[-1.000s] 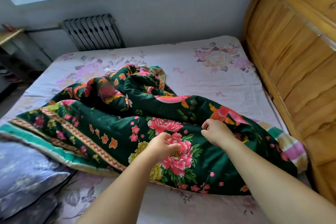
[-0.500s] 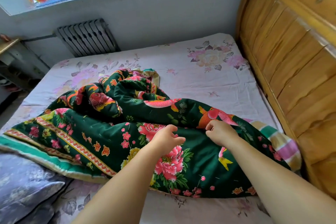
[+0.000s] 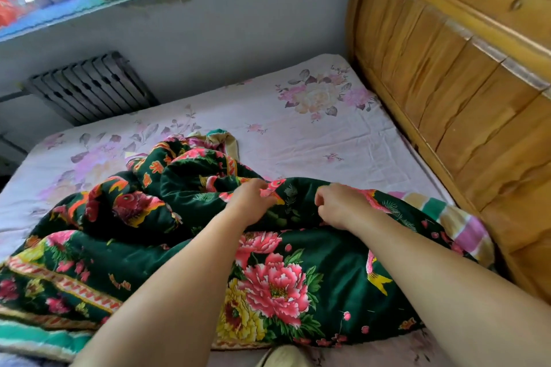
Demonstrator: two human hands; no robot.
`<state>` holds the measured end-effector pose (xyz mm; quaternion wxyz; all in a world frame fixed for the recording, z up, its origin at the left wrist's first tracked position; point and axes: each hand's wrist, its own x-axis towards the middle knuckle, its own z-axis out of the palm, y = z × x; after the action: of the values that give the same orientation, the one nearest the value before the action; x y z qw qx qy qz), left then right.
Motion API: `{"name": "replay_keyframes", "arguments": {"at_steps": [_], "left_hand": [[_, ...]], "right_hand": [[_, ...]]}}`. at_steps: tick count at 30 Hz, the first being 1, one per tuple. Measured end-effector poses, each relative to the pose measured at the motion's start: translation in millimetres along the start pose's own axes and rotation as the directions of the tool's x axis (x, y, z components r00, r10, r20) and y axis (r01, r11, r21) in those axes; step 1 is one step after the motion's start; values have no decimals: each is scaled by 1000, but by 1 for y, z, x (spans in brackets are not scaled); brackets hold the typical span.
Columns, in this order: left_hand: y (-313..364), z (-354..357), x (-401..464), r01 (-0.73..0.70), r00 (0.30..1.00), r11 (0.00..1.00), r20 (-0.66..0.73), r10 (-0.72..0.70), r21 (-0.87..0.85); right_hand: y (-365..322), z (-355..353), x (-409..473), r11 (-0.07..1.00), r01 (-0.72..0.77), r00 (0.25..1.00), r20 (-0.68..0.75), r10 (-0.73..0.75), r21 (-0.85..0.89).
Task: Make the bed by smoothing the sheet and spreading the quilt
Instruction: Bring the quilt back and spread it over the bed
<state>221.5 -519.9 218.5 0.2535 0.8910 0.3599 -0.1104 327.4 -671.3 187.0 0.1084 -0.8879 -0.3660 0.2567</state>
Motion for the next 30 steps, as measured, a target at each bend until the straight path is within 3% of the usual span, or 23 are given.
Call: {"name": "replay_keyframes", "arguments": {"at_steps": [7,11,15,18,23,26,28,30], "left_hand": [[-28,6,118,-117,993,991,17,116,64],[-74,13,188,-152,983,966,137,124,211],[-101,26,236,-248,939,874,325,111,418],[-113,41,251,-283,904,828,424,61,484],[-119,63,250,-303,929,795,348,124,526],[-123,64,252,-262,950,792,290,112,552],[-123,63,249,-229,947,834,315,71,501],[-118,57,241,-119,958,941,287,24,318]], "right_hand": [[-28,-4,90,998,-58,998,-15,58,-12],[-44,12,155,989,-151,988,18,151,6],[-42,36,195,976,-211,966,141,216,-48],[-44,49,198,970,-152,923,323,208,-192],[-52,66,180,938,-27,863,466,197,-346],[-53,81,179,935,-103,836,480,267,-341],[-56,85,178,926,-116,831,475,289,-359],[-55,85,177,925,-150,834,457,308,-350]]}}
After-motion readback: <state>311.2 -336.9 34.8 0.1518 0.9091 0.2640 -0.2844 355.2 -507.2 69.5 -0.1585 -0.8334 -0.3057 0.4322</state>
